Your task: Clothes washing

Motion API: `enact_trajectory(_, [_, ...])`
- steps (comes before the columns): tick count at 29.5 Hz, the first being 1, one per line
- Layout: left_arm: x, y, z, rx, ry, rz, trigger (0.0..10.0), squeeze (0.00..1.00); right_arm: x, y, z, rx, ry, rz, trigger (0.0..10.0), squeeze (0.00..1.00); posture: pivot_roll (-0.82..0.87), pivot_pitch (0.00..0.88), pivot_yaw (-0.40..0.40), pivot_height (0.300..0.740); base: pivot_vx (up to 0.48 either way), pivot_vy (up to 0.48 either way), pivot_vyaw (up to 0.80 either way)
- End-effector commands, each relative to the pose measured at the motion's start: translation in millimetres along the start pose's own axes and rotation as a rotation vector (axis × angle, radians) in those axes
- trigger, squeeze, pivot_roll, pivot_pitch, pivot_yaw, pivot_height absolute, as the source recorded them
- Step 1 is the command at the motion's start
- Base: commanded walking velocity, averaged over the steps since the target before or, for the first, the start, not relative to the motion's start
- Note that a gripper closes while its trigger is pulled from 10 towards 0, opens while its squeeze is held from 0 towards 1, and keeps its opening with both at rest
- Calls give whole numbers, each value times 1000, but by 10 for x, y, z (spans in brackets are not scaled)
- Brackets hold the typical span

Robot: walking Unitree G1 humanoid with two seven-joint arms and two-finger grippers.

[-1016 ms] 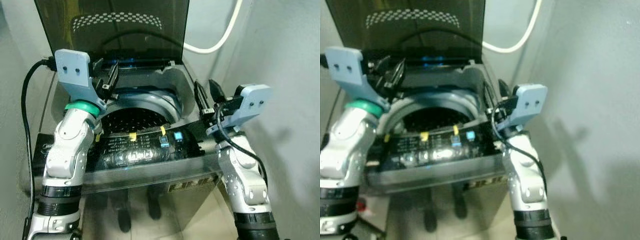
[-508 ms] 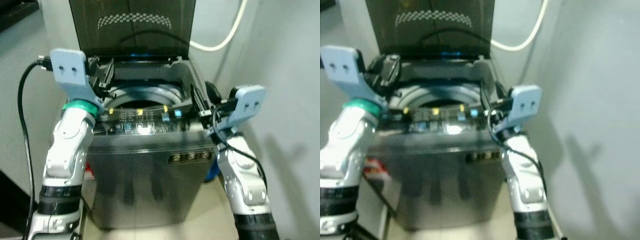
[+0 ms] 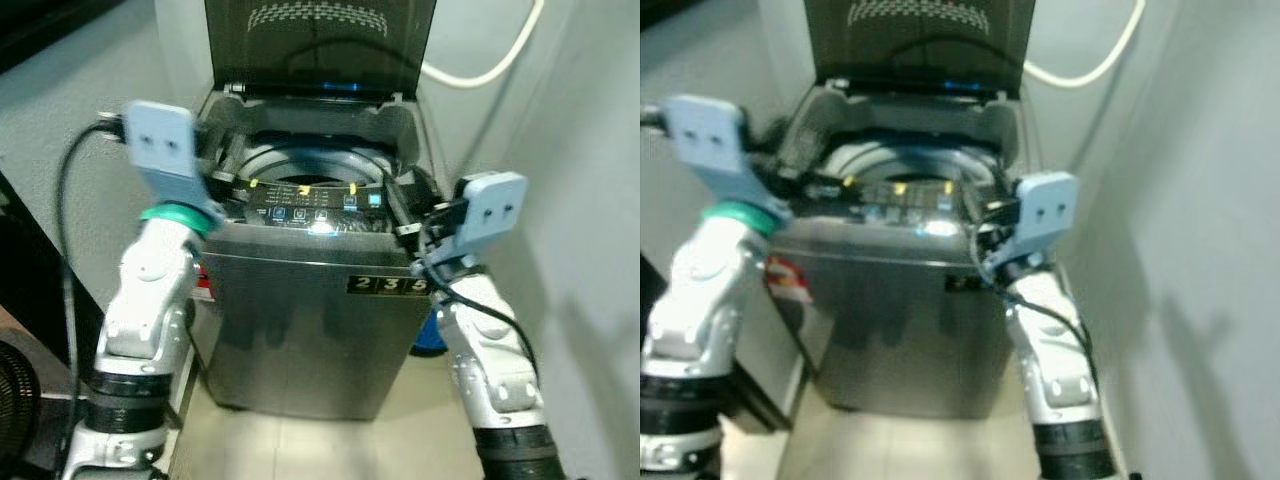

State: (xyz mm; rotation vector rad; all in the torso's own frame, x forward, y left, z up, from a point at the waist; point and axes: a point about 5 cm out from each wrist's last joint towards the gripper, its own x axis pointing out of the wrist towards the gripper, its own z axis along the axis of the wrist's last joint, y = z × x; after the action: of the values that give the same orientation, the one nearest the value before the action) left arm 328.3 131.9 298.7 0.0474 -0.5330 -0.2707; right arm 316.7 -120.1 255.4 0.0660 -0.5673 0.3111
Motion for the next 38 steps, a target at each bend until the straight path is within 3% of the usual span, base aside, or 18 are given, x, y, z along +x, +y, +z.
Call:
enact_trajectory(1, [-44,40,-29,18,15,1,10000,0,-19,56,-36,8,12,22,10000,0,-12,76,28,740,0,0,800])
enact_trajectory(10, [-75,-21,-88,23,34,-25,10000,0,-23,65,-55,10,17,29,10000,0,-9,74,30,740,0,0,800])
enact_trajectory(38, [-113,-8,-187,60,71,-31,10000,0,-31,64,-80,22,18,30,10000,0,-7,64,35,740,0,0,800])
